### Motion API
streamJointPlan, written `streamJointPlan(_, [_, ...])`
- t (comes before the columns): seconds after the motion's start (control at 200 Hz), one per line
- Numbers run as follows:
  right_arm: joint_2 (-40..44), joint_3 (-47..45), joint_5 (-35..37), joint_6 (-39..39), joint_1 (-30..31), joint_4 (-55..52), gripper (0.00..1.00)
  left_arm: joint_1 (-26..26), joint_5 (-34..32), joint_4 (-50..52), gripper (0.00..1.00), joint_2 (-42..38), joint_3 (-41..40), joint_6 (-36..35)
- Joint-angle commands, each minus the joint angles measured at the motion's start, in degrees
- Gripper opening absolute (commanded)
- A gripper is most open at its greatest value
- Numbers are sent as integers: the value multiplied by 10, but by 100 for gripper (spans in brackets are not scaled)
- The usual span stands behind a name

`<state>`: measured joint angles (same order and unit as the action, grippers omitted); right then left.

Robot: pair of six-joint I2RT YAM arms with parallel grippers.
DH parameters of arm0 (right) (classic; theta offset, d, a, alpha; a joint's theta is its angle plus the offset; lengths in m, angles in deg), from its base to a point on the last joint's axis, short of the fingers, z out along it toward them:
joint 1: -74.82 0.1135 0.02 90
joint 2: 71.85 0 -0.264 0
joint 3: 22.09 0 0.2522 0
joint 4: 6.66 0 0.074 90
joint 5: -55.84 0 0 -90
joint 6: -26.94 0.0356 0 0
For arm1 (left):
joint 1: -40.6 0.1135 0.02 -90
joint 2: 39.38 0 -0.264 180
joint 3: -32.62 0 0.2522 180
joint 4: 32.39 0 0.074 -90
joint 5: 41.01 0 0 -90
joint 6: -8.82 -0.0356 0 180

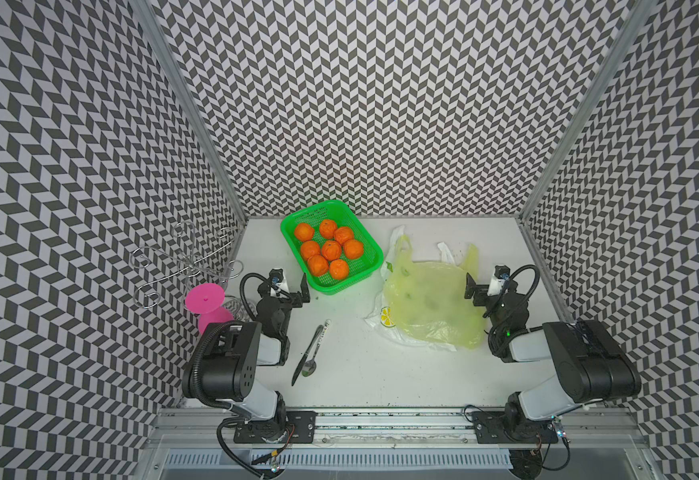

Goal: Place the oranges into plastic bags & tie knots
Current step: Adjust the basket at the center of the board.

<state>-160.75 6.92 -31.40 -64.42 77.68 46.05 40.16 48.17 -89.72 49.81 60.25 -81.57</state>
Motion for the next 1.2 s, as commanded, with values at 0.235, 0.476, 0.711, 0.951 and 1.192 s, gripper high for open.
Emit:
streamJointPlan(0.235, [47,37,52,29,-2,-39,100,-5,6,38,100,-42,15,-7])
streamJointPlan(0.476, [131,225,113,36,-3,-417,100,-7,119,368,100,-160,120,-45])
streamJointPlan(0.711, [128,301,101,-51,-2,-527,99,-34,317,579,100,-190,206,-190])
streamJointPlan(0.951, [210,317,-142,-136,1,-634,98,-131,271,714,96,-138,298,-344])
streamJointPlan(1.192, [240,285,-212,-135,6,-617,99,-185,185,773,85,3,429,-372])
